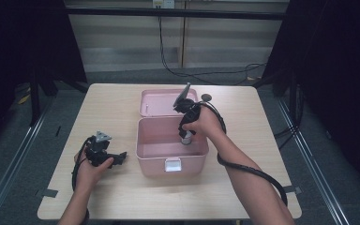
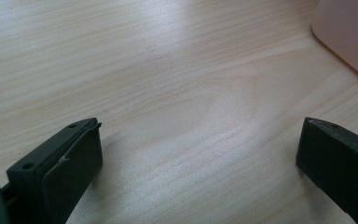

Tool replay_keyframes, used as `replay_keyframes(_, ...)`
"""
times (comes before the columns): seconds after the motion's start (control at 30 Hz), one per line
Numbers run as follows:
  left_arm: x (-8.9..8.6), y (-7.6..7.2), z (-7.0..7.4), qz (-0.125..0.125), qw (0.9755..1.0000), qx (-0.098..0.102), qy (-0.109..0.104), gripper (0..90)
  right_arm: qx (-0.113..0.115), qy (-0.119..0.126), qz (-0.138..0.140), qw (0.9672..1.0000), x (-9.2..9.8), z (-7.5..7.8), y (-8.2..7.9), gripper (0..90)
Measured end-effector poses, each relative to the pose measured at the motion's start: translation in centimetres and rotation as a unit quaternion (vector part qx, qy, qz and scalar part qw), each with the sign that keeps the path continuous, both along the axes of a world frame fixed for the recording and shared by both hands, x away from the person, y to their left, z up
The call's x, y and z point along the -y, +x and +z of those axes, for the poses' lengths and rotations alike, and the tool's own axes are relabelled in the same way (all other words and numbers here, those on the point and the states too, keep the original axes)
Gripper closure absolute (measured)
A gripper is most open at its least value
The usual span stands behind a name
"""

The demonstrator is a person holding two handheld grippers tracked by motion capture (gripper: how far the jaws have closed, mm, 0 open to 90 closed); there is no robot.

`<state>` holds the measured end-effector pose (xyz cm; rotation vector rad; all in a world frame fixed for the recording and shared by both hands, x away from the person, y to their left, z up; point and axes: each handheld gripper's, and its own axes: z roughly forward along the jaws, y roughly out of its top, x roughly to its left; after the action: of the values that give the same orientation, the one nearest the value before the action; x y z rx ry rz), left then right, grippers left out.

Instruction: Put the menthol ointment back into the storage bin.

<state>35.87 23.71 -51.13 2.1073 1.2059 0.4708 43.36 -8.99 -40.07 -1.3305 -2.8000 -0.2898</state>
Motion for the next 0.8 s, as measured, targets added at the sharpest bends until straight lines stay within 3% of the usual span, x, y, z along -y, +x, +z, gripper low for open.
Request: replay_keyframes(0.8,0.0,0.03,-0.02,0.0,1.0,0.001,-0.001,0.0,0.022,-0.002,0.007,0.9997,-0.96,-0.58,-0.37,50.5)
